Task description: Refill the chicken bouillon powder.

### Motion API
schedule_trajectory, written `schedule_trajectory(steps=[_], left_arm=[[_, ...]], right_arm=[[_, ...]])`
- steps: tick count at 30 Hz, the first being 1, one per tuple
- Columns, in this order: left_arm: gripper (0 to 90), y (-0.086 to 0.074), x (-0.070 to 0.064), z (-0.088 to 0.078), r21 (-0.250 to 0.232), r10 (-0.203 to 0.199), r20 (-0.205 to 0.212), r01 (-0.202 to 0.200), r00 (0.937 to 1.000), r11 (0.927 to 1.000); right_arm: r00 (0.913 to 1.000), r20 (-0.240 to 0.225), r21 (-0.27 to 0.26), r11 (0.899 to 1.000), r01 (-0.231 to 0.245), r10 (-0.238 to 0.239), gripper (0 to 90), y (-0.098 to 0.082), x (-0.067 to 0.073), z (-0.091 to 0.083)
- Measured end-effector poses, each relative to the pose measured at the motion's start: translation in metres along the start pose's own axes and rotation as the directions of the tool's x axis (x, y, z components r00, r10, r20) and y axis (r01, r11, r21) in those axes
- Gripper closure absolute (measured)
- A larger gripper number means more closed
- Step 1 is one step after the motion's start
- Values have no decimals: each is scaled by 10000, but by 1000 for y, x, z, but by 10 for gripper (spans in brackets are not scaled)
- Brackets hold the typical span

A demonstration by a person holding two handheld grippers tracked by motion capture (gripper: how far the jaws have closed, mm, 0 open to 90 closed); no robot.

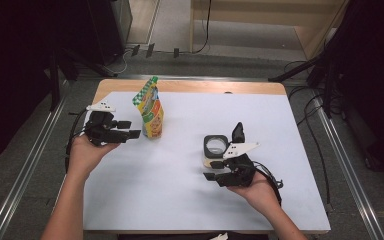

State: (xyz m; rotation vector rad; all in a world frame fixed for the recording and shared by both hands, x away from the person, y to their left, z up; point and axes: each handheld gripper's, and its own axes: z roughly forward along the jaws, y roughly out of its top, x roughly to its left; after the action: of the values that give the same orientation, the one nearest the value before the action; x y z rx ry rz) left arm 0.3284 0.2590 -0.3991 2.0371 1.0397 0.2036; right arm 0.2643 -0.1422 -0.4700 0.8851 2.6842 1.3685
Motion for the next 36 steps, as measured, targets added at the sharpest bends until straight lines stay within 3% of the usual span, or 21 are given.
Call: schedule_trajectory(steps=[8, 11, 18, 22, 26, 29, 36], left_arm=[[401, 12, -9, 15, -209, 15, -26, -16, 10000, 9998], [401, 18, -14, 26, 2, 206, -381, -206, 9991, 9998], [438, 28, -16, 44, -414, -103, -915, 65, 9958, 9991], [468, 33, -15, 52, -617, -255, -1568, 160, 9873, 9980], [536, 36, -14, 62, -468, -262, -1793, 181, 9834, 9987], [591, 37, -13, 69, -396, -332, -2122, 254, 9767, 9989], [740, 36, -6, 66, -414, -542, -2308, 458, 9715, 9981]], right_arm=[[9999, 92, -54, 10000, -77, 77, 530, -3, 0, -2], [9997, 172, -84, 9998, -177, 179, 530, -5, 1, -4], [9994, 282, -46, 9998, -193, 194, 530, -10, 4, -6], [9991, 342, -40, 9997, -244, 245, 530, -13, 5, -7], [9987, 441, -94, 9996, -253, 257, 530, -16, 6, -9], [9981, 523, -142, 9994, -326, 333, 530, -18, 6, -11], [9981, 518, -128, 9994, -328, 334, 530, -19, 10, -10]])
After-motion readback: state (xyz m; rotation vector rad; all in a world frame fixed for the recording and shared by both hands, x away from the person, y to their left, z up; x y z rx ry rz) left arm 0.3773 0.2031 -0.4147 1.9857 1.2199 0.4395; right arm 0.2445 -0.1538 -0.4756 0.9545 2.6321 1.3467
